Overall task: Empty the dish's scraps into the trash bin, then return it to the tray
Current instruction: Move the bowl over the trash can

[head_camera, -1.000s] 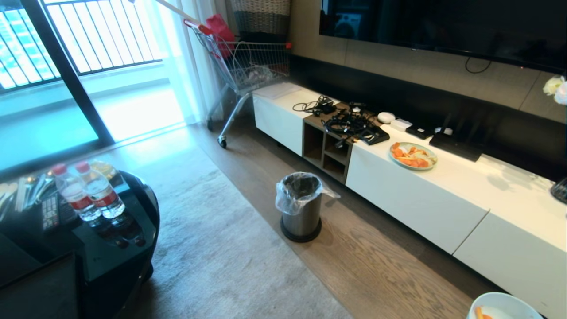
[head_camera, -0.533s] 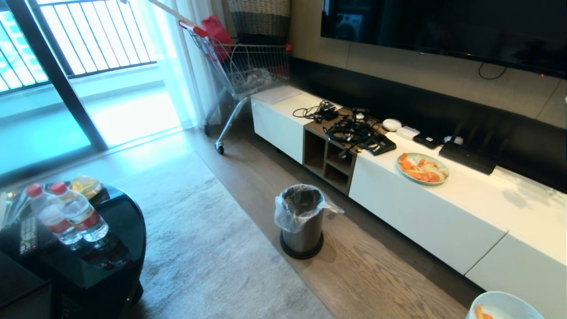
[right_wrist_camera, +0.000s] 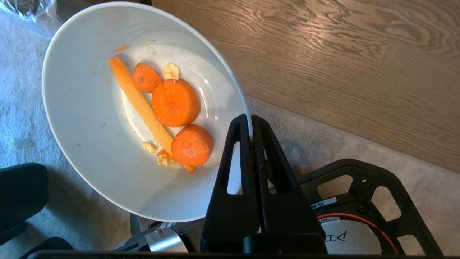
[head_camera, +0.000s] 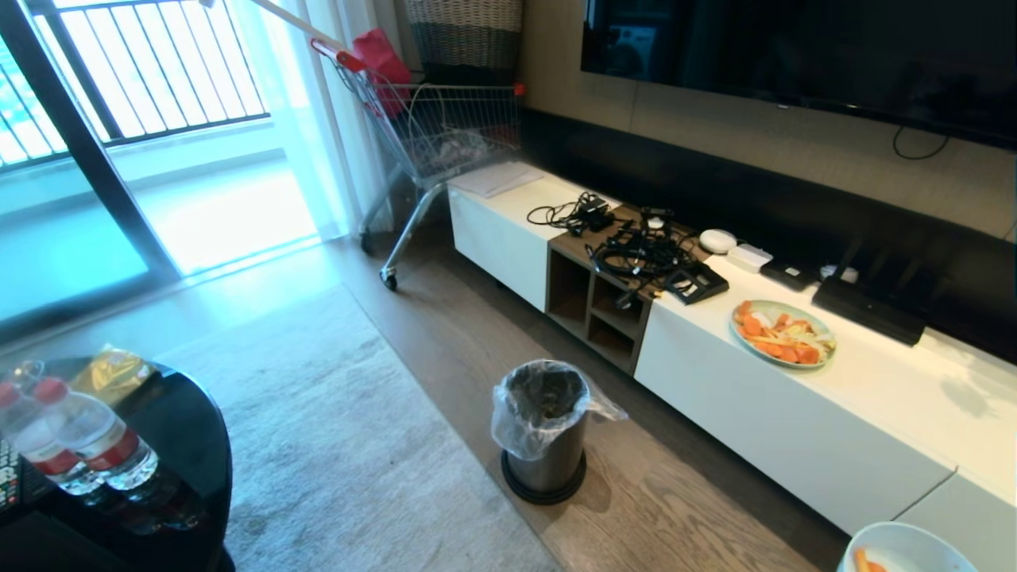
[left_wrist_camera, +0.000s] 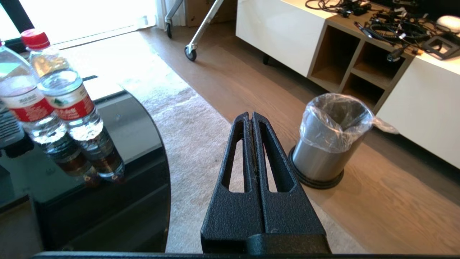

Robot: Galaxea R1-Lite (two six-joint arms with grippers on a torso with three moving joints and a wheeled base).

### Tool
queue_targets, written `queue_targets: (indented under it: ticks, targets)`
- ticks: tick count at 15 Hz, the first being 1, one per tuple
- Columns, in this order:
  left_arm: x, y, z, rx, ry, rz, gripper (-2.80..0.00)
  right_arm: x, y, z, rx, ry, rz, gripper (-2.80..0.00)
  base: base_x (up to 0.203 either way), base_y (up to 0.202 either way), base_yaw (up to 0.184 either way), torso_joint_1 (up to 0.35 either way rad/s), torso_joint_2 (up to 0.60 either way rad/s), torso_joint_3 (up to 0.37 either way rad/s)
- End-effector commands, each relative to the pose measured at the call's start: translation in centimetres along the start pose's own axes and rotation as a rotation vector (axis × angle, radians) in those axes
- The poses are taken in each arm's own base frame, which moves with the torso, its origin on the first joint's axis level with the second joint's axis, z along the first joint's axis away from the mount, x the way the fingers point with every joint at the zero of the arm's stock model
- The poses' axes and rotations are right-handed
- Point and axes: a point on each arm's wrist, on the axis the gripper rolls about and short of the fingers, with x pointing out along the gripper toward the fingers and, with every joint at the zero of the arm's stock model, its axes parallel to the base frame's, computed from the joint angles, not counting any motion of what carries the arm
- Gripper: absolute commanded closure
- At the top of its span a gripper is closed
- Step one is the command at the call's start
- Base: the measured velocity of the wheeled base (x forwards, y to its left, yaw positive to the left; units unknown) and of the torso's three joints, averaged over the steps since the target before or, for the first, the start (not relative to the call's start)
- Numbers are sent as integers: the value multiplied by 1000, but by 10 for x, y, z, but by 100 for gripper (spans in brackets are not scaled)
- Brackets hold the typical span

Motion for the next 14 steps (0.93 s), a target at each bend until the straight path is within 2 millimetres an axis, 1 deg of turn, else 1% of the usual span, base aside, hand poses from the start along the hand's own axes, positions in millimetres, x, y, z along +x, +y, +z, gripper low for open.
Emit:
queue_targets:
  ticks: [1,6,14]
  targets:
    - [0,0,0,-1,-1,1,0,-1,-1,0,5,-5,3,0,186,0,-1,7,7,7]
    - [0,0,0,1,-1,1,0,-1,0,0,5,-8,4,0,173,0,1,4,2,3]
    - [0,0,0,1,-1,1,0,-3,1,2,6,-27,4,0,0,0,0,0,0,0]
